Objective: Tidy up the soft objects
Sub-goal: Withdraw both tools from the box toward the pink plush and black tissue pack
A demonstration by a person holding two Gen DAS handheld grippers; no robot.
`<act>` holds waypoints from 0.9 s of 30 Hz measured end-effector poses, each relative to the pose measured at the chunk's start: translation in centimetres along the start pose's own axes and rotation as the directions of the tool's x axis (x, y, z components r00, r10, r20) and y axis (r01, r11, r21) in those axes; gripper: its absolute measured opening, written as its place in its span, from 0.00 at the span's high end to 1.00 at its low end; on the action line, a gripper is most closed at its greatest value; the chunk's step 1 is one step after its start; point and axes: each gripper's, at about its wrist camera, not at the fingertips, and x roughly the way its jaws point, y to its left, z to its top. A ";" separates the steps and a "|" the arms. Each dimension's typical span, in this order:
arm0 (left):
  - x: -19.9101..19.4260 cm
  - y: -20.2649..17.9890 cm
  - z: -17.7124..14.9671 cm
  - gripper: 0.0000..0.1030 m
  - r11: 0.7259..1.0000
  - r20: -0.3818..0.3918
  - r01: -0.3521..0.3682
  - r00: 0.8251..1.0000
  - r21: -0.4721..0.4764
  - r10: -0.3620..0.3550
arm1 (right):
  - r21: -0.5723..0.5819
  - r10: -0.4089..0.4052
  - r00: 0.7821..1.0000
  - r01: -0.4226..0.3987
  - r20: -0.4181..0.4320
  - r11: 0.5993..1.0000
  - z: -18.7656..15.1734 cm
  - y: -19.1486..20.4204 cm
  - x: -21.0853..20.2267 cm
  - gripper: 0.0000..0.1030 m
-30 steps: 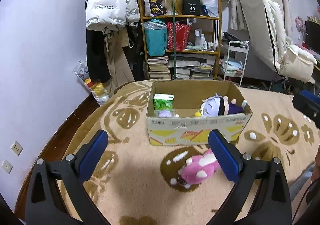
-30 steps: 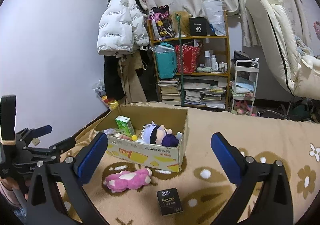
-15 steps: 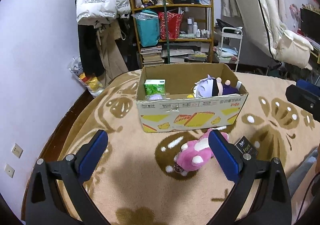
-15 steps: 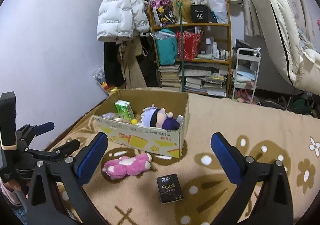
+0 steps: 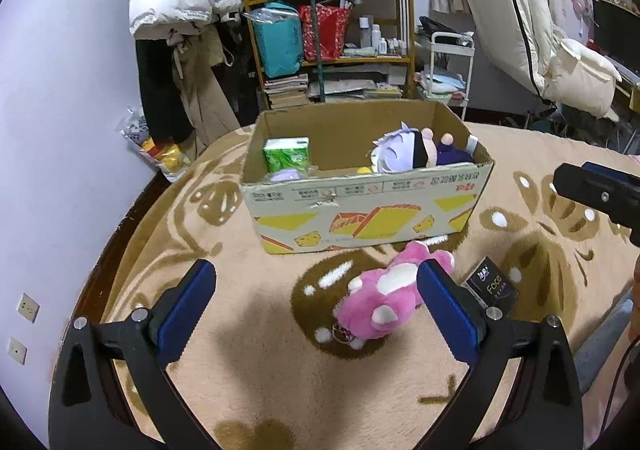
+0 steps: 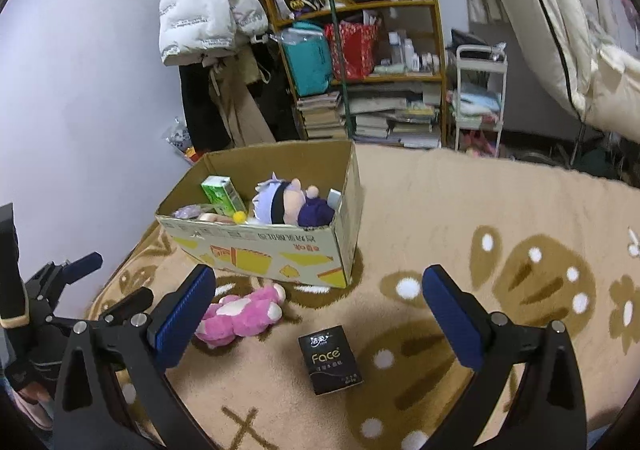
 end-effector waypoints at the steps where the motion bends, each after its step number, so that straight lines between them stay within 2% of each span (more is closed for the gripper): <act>1: 0.3 -0.1 0.0 0.03 1.000 -0.005 0.005 1.000 0.002 -0.005 | 0.005 0.000 1.000 0.000 -0.007 1.000 0.0 -0.1 0.2 0.00; 16: 3.7 -2.1 -0.3 0.03 0.997 -0.075 0.050 0.996 0.050 -0.046 | 0.032 -0.029 0.988 0.034 -0.150 0.999 -0.6 -1.2 4.3 0.00; 27: 6.0 -3.4 -1.2 0.03 0.993 -0.153 0.091 0.985 0.070 -0.080 | 0.039 -0.043 0.960 0.056 -0.276 0.998 -1.7 -1.8 7.1 0.00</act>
